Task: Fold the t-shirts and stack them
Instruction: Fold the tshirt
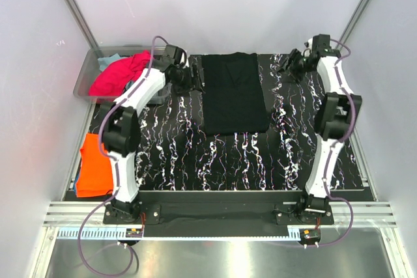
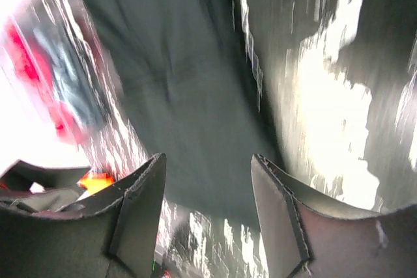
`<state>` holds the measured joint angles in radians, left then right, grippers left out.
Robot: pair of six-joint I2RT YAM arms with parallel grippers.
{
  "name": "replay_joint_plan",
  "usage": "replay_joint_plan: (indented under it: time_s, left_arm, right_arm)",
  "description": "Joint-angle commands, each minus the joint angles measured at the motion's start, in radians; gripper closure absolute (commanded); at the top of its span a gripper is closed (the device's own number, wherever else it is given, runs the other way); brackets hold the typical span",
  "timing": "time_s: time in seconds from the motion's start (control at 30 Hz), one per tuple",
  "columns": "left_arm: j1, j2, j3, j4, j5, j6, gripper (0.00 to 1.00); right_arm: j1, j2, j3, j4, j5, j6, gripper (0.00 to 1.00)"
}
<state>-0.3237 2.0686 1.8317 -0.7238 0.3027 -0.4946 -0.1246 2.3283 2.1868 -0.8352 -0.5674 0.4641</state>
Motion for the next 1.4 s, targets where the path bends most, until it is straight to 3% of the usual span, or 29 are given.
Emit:
replay_joint_plan:
  time_s: [0.0,0.03,0.13,0.27,0.47,0.57,1.03,1.17,1.2,1.27,1.3,1.37]
  left_arm:
    - [-0.077,-0.159,-0.135,0.010,0.016,0.085,0.26]
    - [-0.112,-0.178,-0.209,0.029,0.013,0.087,0.28]
    - [-0.141,-0.214,-0.323,0.099,0.039,0.012,0.28]
    - [-0.155,-0.246,-0.426,0.161,0.001,-0.032,0.24]
    - [-0.150,-0.214,-0.491,0.204,0.030,-0.077,0.21]
    - [-0.152,-0.188,-0.506,0.239,0.050,-0.099,0.21]
    - [-0.124,-0.093,-0.517,0.311,0.110,-0.151,0.40]
    - [-0.118,-0.076,-0.517,0.314,0.125,-0.150,0.51]
    - [-0.115,-0.070,-0.516,0.313,0.131,-0.150,0.55]
    - [-0.110,-0.058,-0.515,0.313,0.145,-0.150,0.64]
    - [-0.110,-0.056,-0.515,0.314,0.148,-0.150,0.77]
    - [-0.106,-0.056,-0.526,0.311,0.151,-0.148,0.91]
  right_arm:
    - [0.034,-0.254,-0.348,0.072,-0.011,-0.042,0.39]
    - [0.036,-0.349,-0.528,0.132,-0.059,-0.006,0.40]
    - [0.057,-0.455,-0.739,0.219,-0.030,-0.045,0.40]
    - [0.059,-0.518,-0.870,0.223,-0.002,-0.102,0.39]
    - [0.060,-0.482,-0.906,0.223,0.020,-0.127,0.39]
    - [0.063,-0.454,-0.915,0.231,0.023,-0.128,0.43]
    - [0.085,-0.359,-0.888,0.231,0.029,-0.125,0.56]
    - [0.098,-0.346,-0.888,0.232,0.037,-0.114,0.67]
    - [0.100,-0.345,-0.891,0.232,0.047,-0.105,0.77]
    - [0.100,-0.349,-0.901,0.232,0.067,-0.097,0.86]
    - [0.100,-0.365,-0.909,0.231,0.080,-0.082,0.90]
    - [0.100,-0.385,-0.944,0.234,0.107,-0.071,1.00]
